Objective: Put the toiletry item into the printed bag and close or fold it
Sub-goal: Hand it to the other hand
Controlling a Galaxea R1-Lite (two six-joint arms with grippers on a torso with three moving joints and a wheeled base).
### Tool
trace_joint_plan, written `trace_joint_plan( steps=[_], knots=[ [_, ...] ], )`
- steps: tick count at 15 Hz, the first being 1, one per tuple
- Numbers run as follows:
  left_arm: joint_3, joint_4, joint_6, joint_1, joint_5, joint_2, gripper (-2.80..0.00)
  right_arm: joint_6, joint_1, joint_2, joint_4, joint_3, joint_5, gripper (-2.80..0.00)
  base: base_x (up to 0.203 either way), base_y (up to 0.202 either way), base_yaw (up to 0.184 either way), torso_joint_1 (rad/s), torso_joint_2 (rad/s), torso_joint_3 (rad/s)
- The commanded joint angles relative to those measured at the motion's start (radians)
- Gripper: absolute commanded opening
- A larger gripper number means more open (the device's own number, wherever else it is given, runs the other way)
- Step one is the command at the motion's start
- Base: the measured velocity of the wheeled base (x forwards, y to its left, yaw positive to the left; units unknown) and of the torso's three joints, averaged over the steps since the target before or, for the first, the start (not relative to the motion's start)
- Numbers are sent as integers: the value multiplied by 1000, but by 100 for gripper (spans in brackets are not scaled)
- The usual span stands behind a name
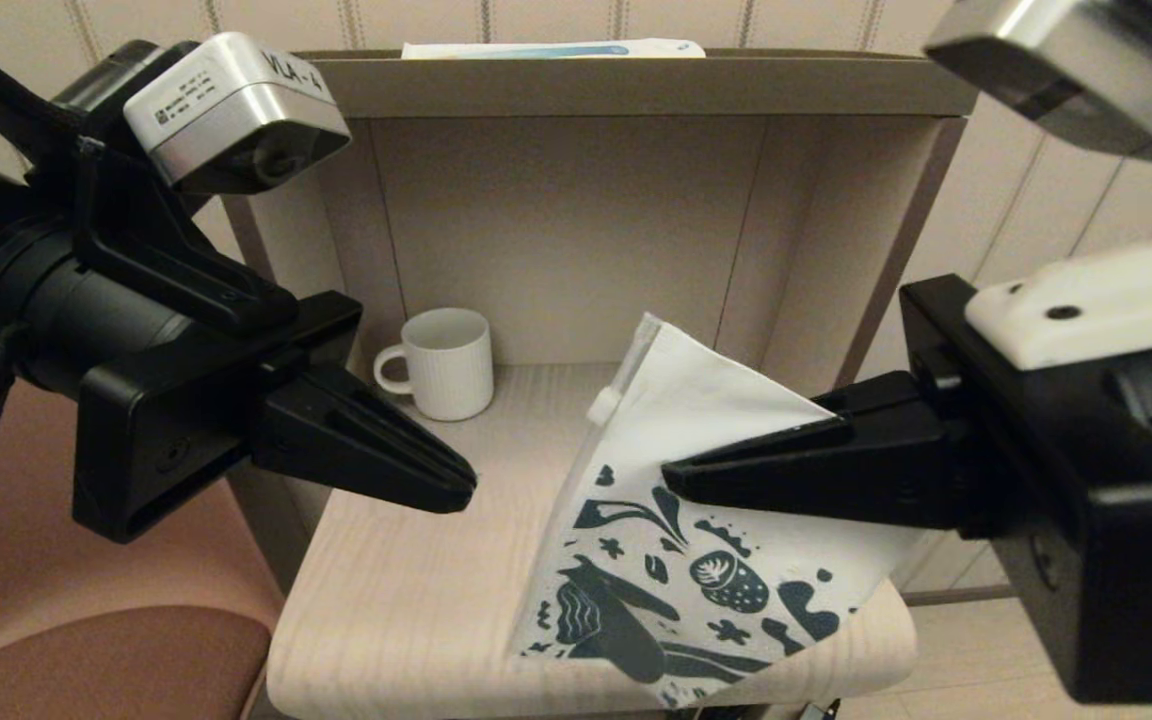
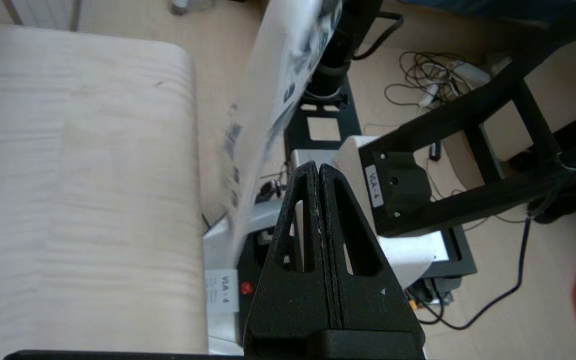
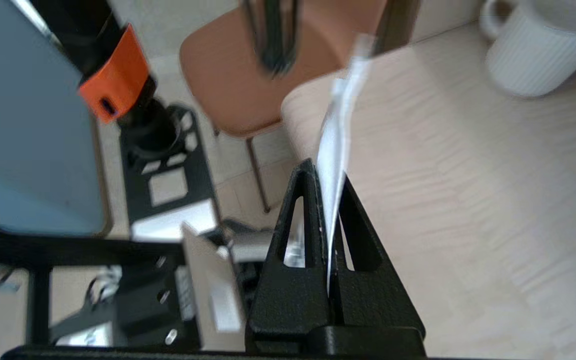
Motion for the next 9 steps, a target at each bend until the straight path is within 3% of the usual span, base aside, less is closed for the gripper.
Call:
trace_joint_plan(
  steps=[1,4,9],
  knots=[
    [24,5,4,0,-7,-1,-280,1,-2,0,-27,-7,2,-280,0,0,0,0,0,0],
    [100,-15,6,4,-17,2,-280,2,-18,-6,-51,-22,1,-280,0,0,0,0,0,0],
    [212,-100,5,153,-49,55,-280,37,-90,-51,-52,-89,-52,-280,0,0,0,0,0,0]
  ],
)
